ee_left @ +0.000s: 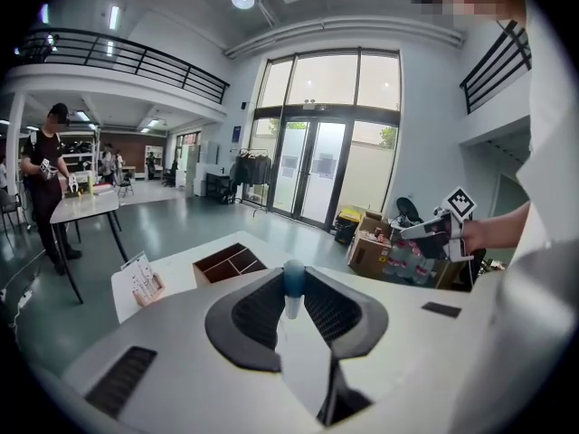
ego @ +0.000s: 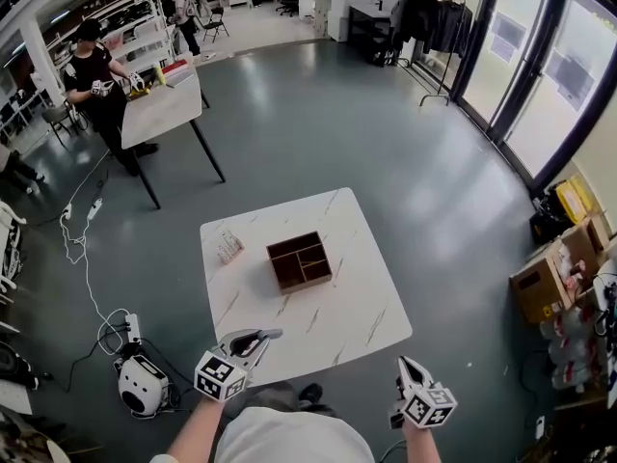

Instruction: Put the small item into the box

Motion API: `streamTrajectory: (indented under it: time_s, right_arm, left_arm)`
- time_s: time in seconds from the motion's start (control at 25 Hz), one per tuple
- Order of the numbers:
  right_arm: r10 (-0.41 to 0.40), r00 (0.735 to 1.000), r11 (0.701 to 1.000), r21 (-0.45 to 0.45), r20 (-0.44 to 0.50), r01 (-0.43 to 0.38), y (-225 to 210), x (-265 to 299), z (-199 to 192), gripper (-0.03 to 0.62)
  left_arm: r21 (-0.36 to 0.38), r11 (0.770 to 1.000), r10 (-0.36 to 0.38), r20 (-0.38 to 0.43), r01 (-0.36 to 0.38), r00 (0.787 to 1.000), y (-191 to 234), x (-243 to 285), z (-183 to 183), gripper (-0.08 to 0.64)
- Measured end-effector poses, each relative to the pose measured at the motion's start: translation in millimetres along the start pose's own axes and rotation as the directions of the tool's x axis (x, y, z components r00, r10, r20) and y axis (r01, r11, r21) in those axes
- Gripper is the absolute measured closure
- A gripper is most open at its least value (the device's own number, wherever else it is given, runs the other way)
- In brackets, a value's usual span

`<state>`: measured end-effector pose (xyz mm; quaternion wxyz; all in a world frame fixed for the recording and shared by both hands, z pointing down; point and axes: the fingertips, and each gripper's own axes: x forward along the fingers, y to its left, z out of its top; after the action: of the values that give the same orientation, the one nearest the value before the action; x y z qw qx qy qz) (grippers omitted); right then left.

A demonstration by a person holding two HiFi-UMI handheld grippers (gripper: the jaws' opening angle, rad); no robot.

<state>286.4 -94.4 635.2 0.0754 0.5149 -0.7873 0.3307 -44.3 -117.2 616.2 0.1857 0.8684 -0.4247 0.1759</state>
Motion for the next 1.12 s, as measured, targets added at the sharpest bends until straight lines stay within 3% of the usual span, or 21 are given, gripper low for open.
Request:
streamTrajectory:
  time_s: [0.44, 0.72, 1.12]
  right_arm:
    - [-0.024, 1.0, 0.999, 0.035, -0.014, 0.025, 11.8, 33.0, -0.3, 0.565]
    - [-0.03, 0.997, 0.998, 0.051, -0.071, 0.034, 30.3, 66.0, -11.2, 0.565]
    - [-0.079, 0.989, 0.994, 0.067, -0.124, 0.088, 35.5, 92.4, -11.7, 0.566]
  left_arm:
    - [0.06, 0.996, -0.055, -0.053, 0.058, 0.997, 26.9, 36.0, -1.3, 0.486]
    - [0.028, 0.994, -0.103, -0.066, 0.105, 0.992, 52.5, 75.1, -1.6, 0.486]
    - [0.109, 0.979, -0.162, -0.09, 0.171, 0.983, 83.7, 147.8, 0.9, 0.486]
